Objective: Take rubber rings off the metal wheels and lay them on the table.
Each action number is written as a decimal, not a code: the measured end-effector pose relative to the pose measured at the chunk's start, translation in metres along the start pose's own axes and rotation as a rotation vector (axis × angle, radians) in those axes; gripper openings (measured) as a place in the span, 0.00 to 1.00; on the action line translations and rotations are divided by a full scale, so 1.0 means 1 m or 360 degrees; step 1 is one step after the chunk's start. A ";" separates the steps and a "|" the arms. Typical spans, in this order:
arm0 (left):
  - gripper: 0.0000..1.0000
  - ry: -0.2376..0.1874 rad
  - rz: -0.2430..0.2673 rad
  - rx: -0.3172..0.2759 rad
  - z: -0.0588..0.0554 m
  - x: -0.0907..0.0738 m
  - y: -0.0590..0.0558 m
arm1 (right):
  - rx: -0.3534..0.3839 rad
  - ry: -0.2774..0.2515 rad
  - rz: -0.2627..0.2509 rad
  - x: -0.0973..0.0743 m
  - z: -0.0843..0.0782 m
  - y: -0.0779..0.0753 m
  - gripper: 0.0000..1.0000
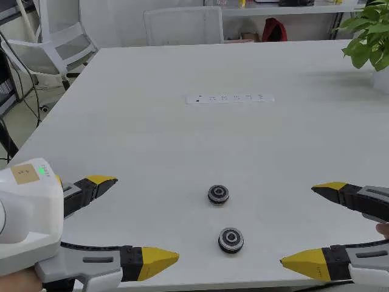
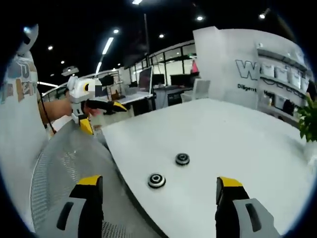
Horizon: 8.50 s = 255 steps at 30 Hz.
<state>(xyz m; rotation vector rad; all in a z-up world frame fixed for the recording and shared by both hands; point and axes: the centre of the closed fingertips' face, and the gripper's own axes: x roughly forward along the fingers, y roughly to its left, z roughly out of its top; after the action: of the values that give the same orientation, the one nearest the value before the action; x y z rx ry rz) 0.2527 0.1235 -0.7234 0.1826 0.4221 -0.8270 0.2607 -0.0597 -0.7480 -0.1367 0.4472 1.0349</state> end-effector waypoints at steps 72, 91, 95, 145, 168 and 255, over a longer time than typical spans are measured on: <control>0.92 -0.0032 -0.0005 -0.0040 0.003 0.002 0.008 | 0.0039 -0.0084 0.0078 -0.001 0.009 0.002 0.83; 0.91 0.0006 -0.0073 0.0012 0.003 0.013 0.007 | -0.0050 -0.0006 0.0135 0.012 0.004 0.002 0.81; 0.90 0.0014 -0.0092 0.0036 0.002 0.016 0.007 | -0.0074 0.0008 0.0146 0.017 0.003 0.000 0.79; 0.82 0.0192 -0.0295 0.0123 -0.026 0.068 0.007 | -0.0131 0.0213 0.0330 0.065 -0.044 -0.010 0.70; 0.74 0.0289 -0.0436 0.0235 -0.038 0.087 -0.009 | -0.0140 0.0237 0.0365 0.071 -0.056 -0.007 0.64; 0.18 0.0450 -0.0701 0.0335 -0.062 0.160 -0.059 | -0.0250 0.0377 0.0587 0.101 -0.074 -0.002 0.33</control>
<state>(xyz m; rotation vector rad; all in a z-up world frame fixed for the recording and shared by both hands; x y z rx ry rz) 0.2863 -0.0037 -0.8481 0.4145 0.6540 -1.2872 0.2841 -0.0034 -0.8577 -0.3283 0.6206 1.4249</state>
